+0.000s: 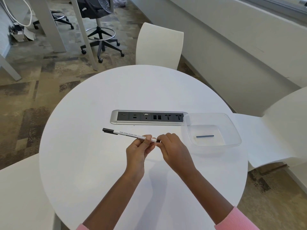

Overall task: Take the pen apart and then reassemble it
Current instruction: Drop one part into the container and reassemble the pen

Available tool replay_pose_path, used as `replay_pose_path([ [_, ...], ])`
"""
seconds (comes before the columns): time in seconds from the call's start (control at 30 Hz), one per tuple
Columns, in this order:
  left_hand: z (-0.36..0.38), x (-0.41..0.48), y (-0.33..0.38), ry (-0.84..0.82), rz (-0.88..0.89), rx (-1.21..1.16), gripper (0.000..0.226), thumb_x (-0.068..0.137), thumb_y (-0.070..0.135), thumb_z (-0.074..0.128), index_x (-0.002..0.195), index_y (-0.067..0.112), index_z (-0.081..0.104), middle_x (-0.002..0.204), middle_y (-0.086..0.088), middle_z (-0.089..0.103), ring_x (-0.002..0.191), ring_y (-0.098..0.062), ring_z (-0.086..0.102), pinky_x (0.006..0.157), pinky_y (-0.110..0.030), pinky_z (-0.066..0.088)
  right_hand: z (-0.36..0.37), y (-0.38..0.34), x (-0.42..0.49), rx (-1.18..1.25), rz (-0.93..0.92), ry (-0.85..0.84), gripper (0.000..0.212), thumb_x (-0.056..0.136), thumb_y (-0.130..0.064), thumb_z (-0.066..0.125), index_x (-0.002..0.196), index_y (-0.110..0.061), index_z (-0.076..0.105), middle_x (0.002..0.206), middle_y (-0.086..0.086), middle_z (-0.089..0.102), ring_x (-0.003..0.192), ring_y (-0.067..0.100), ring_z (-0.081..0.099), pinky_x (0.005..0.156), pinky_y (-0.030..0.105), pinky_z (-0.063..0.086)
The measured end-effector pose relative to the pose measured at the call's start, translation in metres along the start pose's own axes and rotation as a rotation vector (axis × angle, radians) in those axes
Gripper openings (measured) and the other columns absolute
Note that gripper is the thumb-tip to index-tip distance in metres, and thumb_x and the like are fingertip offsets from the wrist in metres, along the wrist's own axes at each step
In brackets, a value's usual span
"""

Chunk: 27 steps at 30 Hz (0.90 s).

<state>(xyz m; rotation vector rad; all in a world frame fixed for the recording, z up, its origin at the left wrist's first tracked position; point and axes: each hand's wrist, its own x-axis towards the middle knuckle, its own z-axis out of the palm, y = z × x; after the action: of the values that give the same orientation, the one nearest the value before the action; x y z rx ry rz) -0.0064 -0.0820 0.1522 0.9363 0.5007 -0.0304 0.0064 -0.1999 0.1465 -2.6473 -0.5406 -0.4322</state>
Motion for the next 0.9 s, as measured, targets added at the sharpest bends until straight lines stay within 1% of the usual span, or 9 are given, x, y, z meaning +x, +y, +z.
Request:
replay_pose_path([
  [0.17,0.003,-0.001,-0.002,-0.007,-0.004,0.001,0.012,0.087,0.007,0.057,0.079,0.006,0.066,0.061,0.004,0.068,0.060,-0.005,0.065,0.063,-0.013,0.054,0.000,0.005,0.005,-0.038,-0.092,0.069,0.028,0.085,-0.020,0.043,0.065,-0.006,0.057,0.057,0.005,0.051,0.063,0.013,0.029,0.041,0.022,0.027],
  [0.23,0.004,-0.001,-0.003,-0.011,0.003,0.017,0.012,0.087,0.006,0.057,0.078,0.006,0.065,0.060,0.004,0.067,0.059,-0.005,0.065,0.064,-0.013,0.054,0.001,0.006,0.005,0.013,-0.091,0.056,0.028,0.083,-0.019,0.043,0.062,-0.005,0.057,0.054,0.006,0.049,0.061,0.013,0.030,0.047,0.022,0.026],
  [0.3,0.004,0.000,-0.004,-0.014,0.007,0.036,0.013,0.087,0.007,0.057,0.077,0.006,0.065,0.058,0.005,0.067,0.059,-0.005,0.064,0.064,-0.013,0.054,-0.001,0.005,0.006,0.100,-0.040,0.010,0.030,0.082,-0.019,0.044,0.061,-0.002,0.058,0.052,0.008,0.048,0.057,0.018,0.039,0.052,0.025,0.027],
  [0.37,0.003,0.000,-0.006,-0.025,0.013,0.073,0.013,0.087,0.007,0.057,0.077,0.006,0.065,0.057,0.005,0.067,0.060,-0.005,0.064,0.064,-0.012,0.053,-0.007,0.000,0.006,0.227,0.082,-0.110,0.031,0.084,-0.018,0.046,0.064,0.002,0.060,0.055,0.007,0.046,0.058,0.023,0.044,0.055,0.027,0.030],
  [0.43,0.002,0.000,-0.007,-0.039,0.024,0.111,0.013,0.087,0.007,0.057,0.076,0.006,0.064,0.058,0.004,0.067,0.060,-0.005,0.064,0.064,-0.012,0.053,-0.013,-0.002,0.005,0.415,0.240,-0.233,0.029,0.088,-0.015,0.050,0.067,0.000,0.062,0.056,0.000,0.047,0.062,0.019,0.046,0.061,0.032,0.035],
  [0.57,-0.002,0.001,-0.012,-0.059,0.042,0.171,0.013,0.086,0.008,0.058,0.075,0.007,0.064,0.059,0.004,0.066,0.059,-0.008,0.063,0.067,-0.015,0.054,-0.017,0.002,0.006,0.754,0.519,-0.362,0.034,0.086,-0.013,0.058,0.051,-0.017,0.058,0.039,-0.009,0.046,0.042,0.002,0.040,0.050,0.018,0.033],
  [0.7,-0.007,0.002,-0.016,-0.107,0.047,0.260,0.014,0.086,0.009,0.059,0.074,0.004,0.064,0.060,-0.001,0.066,0.056,-0.014,0.060,0.073,-0.023,0.056,-0.016,0.011,0.005,0.989,0.672,-0.559,0.030,0.086,-0.013,0.058,0.056,-0.011,0.061,0.037,-0.010,0.047,0.039,0.005,0.039,0.044,0.013,0.032],
  [0.77,-0.010,0.003,-0.016,-0.140,0.056,0.314,0.017,0.088,0.008,0.057,0.073,0.001,0.062,0.061,-0.005,0.063,0.051,-0.015,0.057,0.069,-0.024,0.056,-0.016,0.013,0.004,1.021,0.669,-0.677,0.030,0.089,-0.018,0.056,0.060,-0.011,0.062,0.043,-0.008,0.050,0.043,0.006,0.042,0.047,0.014,0.036],
  [0.9,-0.016,0.003,-0.019,-0.152,0.028,0.413,0.023,0.092,0.009,0.050,0.072,0.004,0.060,0.058,0.000,0.060,0.049,-0.011,0.056,0.056,-0.017,0.050,-0.013,0.014,0.007,0.788,0.574,-0.841,0.045,0.095,-0.040,0.038,0.065,-0.018,0.064,0.064,-0.002,0.060,0.059,0.008,0.052,0.058,0.015,0.041],
])
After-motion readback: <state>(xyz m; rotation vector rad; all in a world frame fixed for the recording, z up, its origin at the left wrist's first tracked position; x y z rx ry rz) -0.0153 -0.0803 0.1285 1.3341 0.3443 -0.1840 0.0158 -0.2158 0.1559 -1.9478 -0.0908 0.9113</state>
